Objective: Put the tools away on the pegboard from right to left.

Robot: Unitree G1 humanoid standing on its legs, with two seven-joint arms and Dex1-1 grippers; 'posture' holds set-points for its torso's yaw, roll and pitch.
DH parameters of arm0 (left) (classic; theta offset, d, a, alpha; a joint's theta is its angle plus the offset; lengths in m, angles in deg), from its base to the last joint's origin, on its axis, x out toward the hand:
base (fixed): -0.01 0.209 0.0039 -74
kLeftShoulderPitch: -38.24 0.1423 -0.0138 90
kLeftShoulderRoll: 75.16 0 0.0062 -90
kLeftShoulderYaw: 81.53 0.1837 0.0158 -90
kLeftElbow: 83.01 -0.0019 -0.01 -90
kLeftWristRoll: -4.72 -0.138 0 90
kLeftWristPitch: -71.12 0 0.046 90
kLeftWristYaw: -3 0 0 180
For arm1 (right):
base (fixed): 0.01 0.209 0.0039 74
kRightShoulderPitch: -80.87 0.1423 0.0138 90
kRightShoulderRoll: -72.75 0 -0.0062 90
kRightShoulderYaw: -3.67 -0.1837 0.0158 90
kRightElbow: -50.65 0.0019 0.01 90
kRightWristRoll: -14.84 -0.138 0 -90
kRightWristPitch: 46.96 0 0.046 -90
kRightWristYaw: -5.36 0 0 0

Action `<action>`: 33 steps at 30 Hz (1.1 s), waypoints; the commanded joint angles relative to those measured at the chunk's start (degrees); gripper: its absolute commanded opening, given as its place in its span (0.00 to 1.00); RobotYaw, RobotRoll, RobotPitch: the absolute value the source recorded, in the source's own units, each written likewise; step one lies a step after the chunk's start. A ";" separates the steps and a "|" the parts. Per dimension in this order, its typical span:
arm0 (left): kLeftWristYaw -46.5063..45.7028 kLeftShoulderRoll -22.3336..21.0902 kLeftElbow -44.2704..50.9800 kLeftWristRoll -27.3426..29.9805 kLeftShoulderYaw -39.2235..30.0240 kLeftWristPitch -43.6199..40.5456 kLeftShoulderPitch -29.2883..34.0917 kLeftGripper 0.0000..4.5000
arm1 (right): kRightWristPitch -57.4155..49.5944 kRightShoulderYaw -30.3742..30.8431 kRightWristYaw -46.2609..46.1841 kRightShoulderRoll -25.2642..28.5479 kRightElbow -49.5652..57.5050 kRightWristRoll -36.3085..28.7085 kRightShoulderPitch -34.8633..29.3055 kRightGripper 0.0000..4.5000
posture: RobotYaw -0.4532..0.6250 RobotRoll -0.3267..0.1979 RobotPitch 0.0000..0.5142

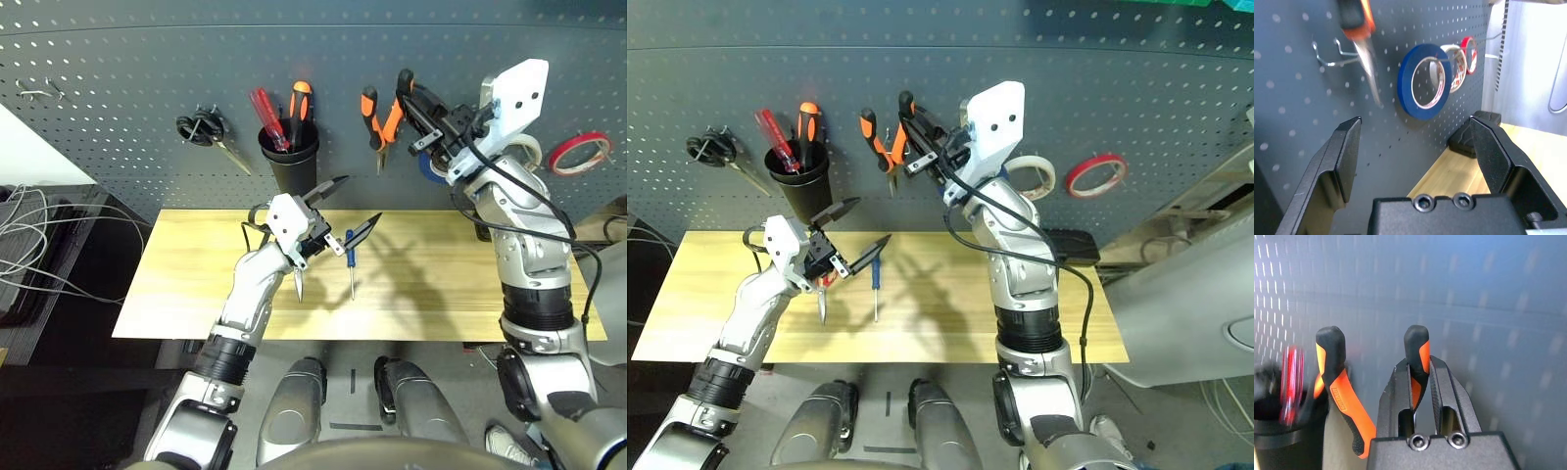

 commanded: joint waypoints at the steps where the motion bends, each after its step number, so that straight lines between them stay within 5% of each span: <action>1: -0.09 0.49 1.02 0.91 -0.68 -0.87 0.18 1.00 | 4.97 -1.80 -1.76 -0.80 -1.64 0.09 2.94 0.07 | 0.50 0.62 0.35; 21: -1.28 1.19 0.96 -0.36 -1.71 -0.92 -0.77 1.00 | 25.16 0.10 -4.96 -5.44 -22.64 5.91 9.92 0.07 | 0.53 0.62 0.37; 33: -1.86 0.84 1.07 -0.63 -1.92 -0.97 0.08 1.00 | 21.13 0.18 -6.65 -5.25 -15.92 5.53 7.69 0.07 | 0.53 0.62 0.37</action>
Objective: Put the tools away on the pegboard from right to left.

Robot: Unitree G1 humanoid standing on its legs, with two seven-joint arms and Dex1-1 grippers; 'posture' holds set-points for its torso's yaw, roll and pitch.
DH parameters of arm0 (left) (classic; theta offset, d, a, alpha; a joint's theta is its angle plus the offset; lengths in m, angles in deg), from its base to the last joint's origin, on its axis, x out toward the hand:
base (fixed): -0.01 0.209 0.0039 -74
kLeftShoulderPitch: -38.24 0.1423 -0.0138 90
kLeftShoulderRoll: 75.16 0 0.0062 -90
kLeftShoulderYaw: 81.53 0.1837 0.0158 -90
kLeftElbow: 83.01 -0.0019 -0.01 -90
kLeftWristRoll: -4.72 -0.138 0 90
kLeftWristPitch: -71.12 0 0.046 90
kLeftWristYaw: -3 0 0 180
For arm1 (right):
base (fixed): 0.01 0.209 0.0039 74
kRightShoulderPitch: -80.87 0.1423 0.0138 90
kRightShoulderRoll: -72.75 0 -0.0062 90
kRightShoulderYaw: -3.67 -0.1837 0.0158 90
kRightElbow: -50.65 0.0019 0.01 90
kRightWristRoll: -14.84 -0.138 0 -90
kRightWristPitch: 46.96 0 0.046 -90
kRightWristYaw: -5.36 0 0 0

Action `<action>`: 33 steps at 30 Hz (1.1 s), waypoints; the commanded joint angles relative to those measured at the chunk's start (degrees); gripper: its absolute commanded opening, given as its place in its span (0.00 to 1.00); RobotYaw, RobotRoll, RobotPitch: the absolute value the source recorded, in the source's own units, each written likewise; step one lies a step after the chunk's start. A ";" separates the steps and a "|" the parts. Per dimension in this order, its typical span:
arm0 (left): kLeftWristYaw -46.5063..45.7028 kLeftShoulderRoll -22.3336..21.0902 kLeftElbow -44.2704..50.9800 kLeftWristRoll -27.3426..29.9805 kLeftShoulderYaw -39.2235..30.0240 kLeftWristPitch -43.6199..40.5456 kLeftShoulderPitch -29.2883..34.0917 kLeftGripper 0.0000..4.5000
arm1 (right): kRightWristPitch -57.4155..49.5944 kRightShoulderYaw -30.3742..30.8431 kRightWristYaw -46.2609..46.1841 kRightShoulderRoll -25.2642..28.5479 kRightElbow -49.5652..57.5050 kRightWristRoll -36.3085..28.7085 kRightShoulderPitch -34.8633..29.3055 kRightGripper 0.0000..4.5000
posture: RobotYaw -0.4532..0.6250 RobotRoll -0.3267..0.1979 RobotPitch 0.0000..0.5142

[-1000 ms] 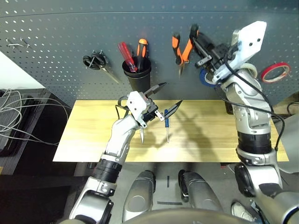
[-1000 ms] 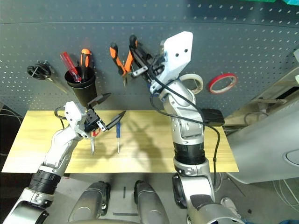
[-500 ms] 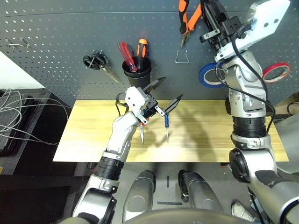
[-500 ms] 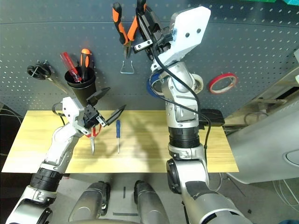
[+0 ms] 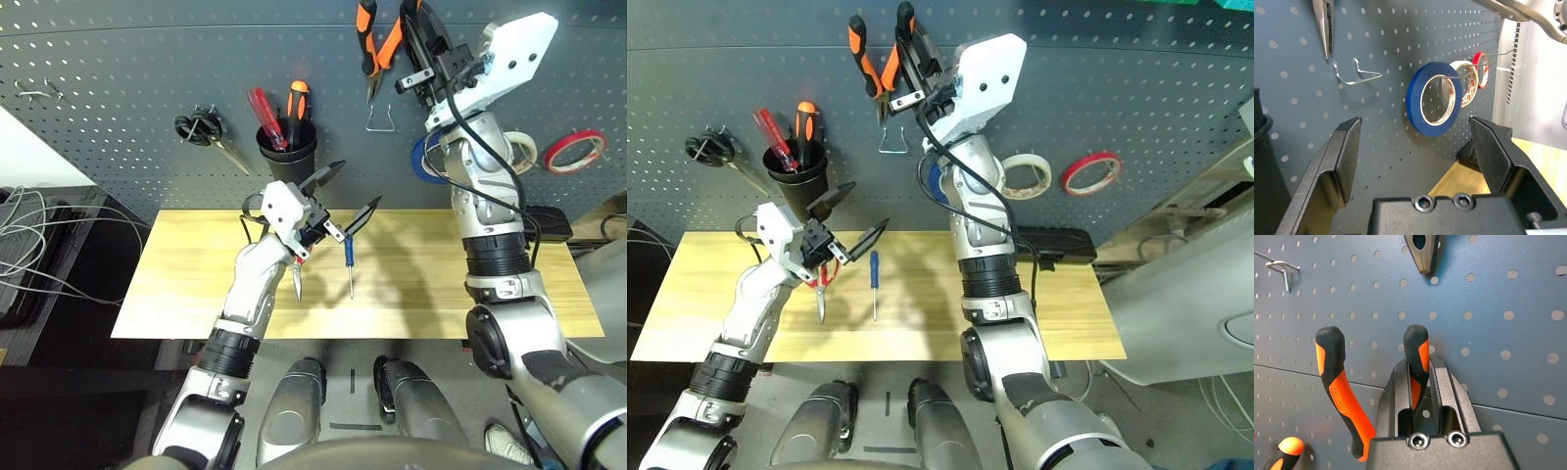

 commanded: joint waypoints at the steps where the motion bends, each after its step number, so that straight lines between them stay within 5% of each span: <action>1: -0.11 -0.28 0.62 -0.37 -0.11 -0.35 0.96 1.00 | -2.50 0.24 -0.87 0.22 5.08 -0.13 -1.02 0.07 | 0.53 0.62 0.37; 12: 0.28 -0.40 -0.38 -0.34 0.12 -0.53 0.48 1.00 | -8.49 0.90 -2.04 -0.13 11.55 -0.24 -5.71 0.07 | 0.52 0.62 0.38; 33: -0.19 -0.81 0.12 -0.86 0.01 -0.74 1.49 1.00 | -1.06 2.16 -2.51 -0.45 3.67 3.56 -7.28 0.07 | 0.53 0.62 0.38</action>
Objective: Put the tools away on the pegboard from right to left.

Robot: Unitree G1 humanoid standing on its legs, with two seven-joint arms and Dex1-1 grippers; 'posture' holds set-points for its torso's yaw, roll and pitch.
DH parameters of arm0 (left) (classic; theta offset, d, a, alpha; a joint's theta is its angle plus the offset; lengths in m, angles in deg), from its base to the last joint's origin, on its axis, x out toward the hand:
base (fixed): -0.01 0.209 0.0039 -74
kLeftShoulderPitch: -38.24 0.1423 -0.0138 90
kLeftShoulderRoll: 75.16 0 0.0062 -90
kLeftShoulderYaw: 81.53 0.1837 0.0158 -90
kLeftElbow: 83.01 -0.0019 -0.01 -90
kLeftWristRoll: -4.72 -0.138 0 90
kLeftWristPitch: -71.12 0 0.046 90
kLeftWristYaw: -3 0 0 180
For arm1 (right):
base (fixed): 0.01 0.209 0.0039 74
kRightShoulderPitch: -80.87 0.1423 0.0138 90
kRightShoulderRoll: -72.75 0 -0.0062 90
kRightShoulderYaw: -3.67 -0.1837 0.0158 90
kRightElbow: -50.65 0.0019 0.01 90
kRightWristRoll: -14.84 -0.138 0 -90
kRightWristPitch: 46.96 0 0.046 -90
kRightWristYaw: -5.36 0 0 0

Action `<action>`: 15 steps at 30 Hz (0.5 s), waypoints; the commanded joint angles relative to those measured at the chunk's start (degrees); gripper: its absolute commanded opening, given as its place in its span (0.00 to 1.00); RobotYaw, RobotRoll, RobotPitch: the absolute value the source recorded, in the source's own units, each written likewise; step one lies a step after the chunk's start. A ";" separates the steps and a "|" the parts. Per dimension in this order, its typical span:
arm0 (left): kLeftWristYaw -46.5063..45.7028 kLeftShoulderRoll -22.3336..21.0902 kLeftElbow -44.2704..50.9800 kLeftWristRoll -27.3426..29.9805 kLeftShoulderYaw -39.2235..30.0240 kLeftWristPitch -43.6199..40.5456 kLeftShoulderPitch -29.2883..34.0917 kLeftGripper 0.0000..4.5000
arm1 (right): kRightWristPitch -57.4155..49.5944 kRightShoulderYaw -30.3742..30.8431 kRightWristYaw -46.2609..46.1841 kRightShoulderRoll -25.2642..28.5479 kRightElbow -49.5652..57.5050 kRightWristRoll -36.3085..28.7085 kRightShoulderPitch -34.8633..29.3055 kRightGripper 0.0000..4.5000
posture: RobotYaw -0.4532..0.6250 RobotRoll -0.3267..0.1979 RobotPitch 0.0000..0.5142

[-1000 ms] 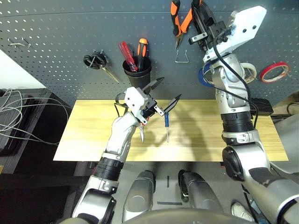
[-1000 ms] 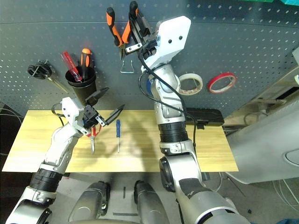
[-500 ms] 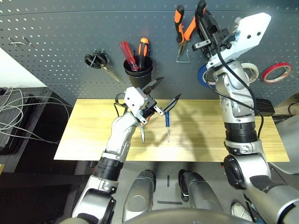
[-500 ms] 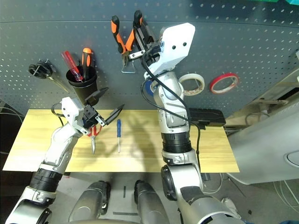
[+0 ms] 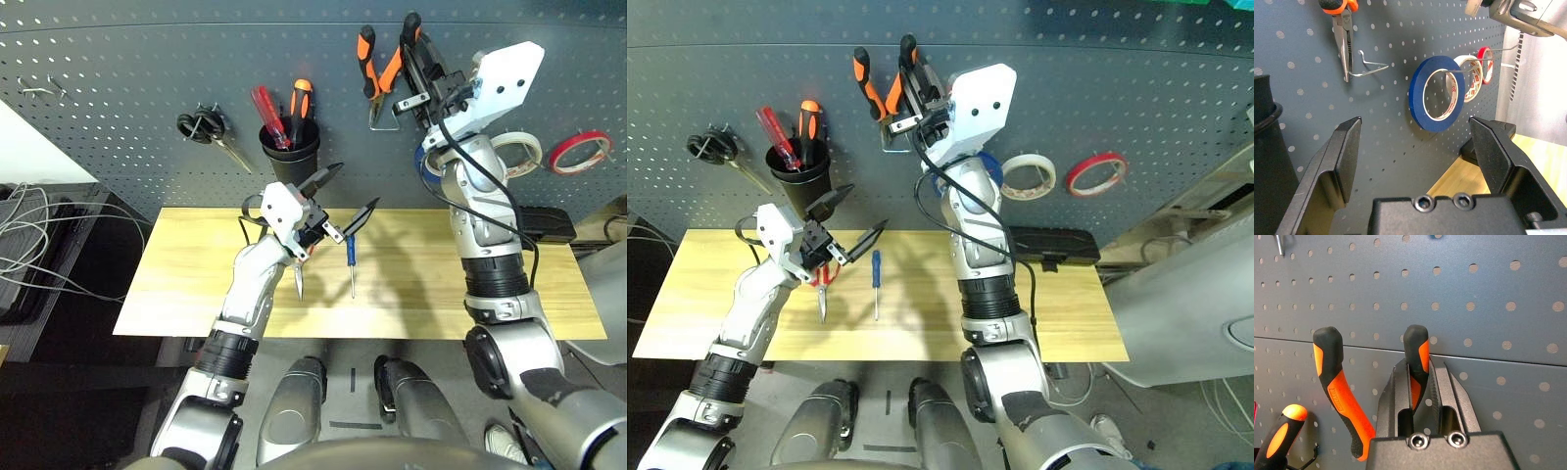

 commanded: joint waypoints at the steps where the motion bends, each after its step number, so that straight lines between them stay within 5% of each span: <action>1: 0.04 -0.55 0.10 -0.60 -0.12 -0.27 1.18 1.00 | -0.06 0.05 -0.48 0.64 0.82 0.81 -1.96 0.07 | 0.53 0.62 0.38; 15: 0.52 -0.45 -1.44 -0.51 0.00 0.03 0.42 1.00 | -3.28 -1.49 -3.10 1.58 7.49 0.11 -1.55 0.07 | 0.51 0.62 0.37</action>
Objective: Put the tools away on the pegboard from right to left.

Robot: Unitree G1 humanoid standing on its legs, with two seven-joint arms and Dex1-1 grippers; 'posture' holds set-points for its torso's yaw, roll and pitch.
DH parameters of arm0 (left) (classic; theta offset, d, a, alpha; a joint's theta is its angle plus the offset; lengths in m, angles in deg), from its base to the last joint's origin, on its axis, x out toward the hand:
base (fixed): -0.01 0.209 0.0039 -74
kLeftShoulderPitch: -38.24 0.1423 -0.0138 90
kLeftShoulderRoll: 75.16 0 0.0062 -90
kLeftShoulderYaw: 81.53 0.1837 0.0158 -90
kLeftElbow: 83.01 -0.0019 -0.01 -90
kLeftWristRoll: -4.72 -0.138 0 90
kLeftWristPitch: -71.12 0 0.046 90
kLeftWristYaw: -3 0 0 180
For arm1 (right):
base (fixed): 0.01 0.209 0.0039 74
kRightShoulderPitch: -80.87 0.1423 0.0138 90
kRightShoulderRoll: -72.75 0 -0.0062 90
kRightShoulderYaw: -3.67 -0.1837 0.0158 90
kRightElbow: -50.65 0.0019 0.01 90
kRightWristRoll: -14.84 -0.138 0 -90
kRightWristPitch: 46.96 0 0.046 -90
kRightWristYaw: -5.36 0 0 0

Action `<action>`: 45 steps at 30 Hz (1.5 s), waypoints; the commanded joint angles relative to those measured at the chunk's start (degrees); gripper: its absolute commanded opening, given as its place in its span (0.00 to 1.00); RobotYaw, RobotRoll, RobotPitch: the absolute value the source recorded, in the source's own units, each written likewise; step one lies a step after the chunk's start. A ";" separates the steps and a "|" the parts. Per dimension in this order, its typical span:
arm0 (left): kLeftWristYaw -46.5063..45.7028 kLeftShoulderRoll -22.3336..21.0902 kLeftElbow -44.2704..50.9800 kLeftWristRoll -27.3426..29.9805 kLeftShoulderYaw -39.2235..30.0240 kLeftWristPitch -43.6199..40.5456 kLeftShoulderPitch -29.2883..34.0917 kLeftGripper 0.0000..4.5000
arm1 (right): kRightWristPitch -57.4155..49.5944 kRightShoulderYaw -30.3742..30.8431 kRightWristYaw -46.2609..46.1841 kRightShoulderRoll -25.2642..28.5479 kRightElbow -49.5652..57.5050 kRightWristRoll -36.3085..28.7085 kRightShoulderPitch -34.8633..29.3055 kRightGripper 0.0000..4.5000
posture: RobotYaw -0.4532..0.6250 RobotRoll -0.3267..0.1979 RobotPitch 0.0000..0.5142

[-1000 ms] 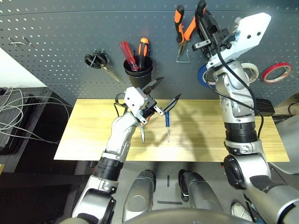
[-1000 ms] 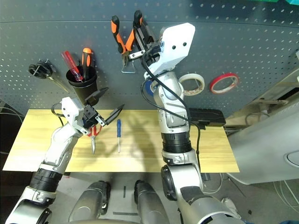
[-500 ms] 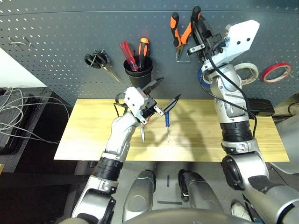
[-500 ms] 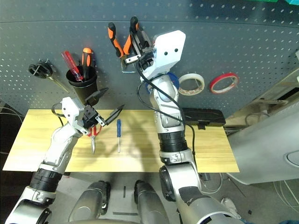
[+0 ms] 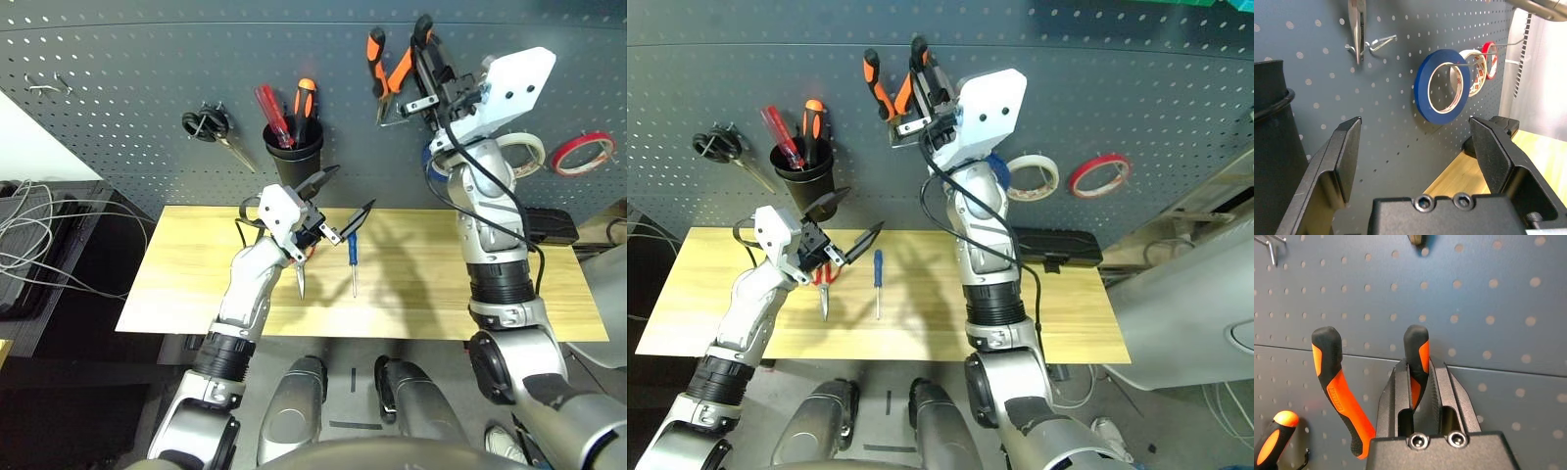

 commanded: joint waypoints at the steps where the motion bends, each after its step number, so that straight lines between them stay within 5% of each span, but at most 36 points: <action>1: 0.59 -0.13 -1.25 -0.46 0.18 0.06 0.21 1.00 | -0.61 -0.91 -1.01 0.55 2.41 0.04 0.06 0.07 | 0.51 0.62 0.37; 45: 0.52 -0.22 -0.95 -1.03 0.29 -0.13 1.39 1.00 | -5.61 -0.83 -2.38 -1.24 8.19 -2.04 0.61 0.07 | 0.51 0.62 0.40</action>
